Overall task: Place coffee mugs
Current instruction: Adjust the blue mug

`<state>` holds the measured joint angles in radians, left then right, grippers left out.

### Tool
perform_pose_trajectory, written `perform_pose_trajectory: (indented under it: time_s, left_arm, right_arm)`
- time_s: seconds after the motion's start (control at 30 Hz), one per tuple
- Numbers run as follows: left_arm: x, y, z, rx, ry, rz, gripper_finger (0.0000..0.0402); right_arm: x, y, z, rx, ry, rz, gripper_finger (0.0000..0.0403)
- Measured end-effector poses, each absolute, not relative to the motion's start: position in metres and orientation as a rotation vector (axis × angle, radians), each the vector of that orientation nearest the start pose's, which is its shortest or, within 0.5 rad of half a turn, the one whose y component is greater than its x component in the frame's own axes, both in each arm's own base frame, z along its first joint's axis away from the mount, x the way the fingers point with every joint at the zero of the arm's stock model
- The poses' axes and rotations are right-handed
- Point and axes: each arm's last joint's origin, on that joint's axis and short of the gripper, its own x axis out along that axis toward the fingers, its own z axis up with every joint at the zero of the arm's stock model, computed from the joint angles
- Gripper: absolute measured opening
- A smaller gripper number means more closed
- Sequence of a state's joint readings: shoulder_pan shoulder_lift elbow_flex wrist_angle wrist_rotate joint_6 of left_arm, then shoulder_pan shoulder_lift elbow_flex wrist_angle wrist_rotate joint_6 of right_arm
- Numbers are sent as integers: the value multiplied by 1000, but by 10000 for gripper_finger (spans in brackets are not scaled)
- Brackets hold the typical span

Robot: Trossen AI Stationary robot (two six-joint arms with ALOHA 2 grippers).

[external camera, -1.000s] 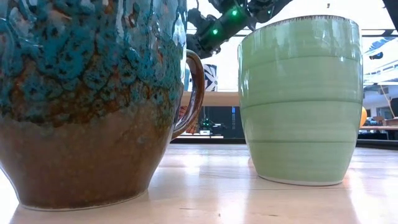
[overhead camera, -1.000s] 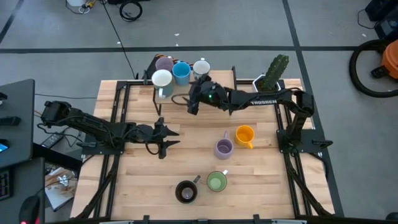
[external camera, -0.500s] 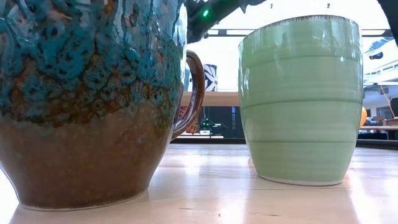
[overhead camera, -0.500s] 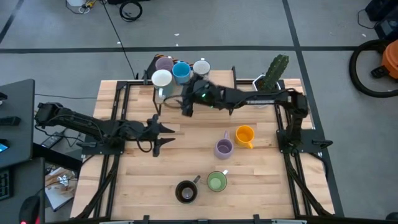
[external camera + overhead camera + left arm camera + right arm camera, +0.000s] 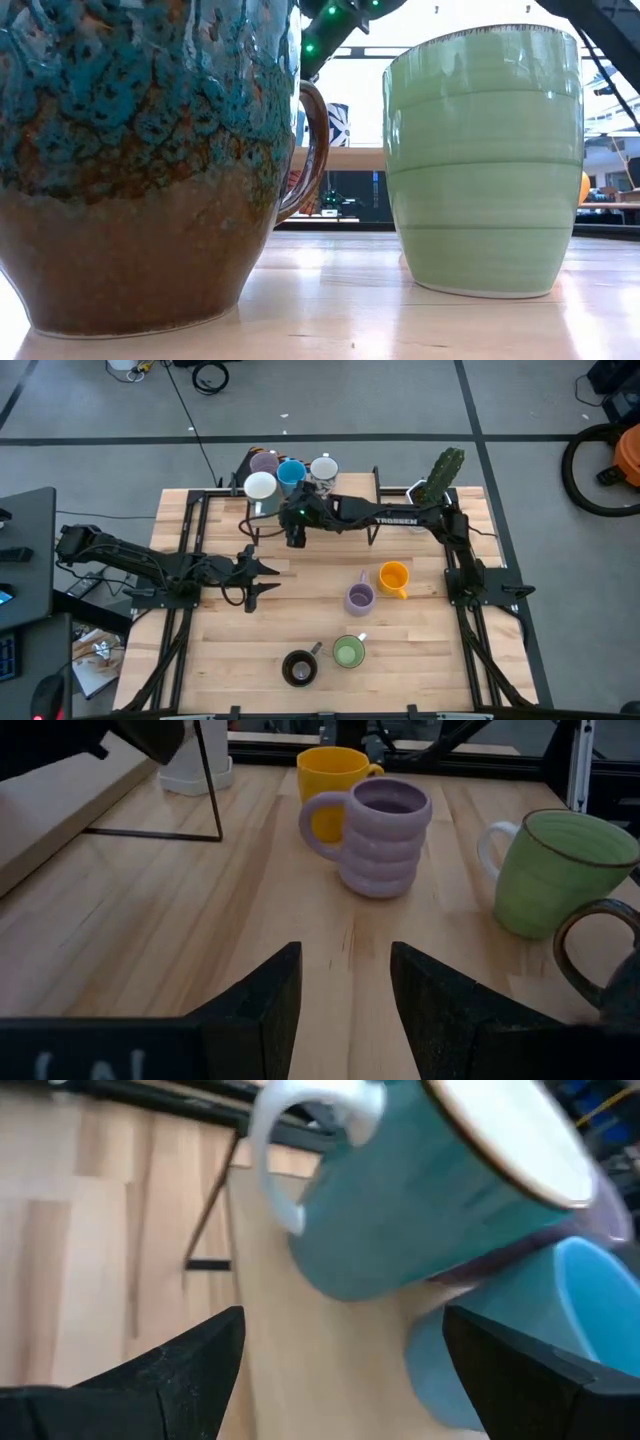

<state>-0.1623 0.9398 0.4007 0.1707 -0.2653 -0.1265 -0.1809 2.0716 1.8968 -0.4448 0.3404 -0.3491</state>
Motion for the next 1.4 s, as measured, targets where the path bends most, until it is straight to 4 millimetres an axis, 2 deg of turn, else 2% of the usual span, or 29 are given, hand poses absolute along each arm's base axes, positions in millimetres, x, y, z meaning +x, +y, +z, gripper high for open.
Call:
perform_pose_trajectory:
  time_s: [0.23,0.5,1.4]
  left_arm:
    - [193,-24,208,-61,352,128,160]
    - [193,-24,208,-65,351,131,160]
    - [193,-24,208,-73,351,133,160]
  right_arm:
    - [470,-109,283,-368,758,-377,347]
    - [465,-130,286,-324,746,-407,347]
    - [460,-155,288,-304,717,-461,347]
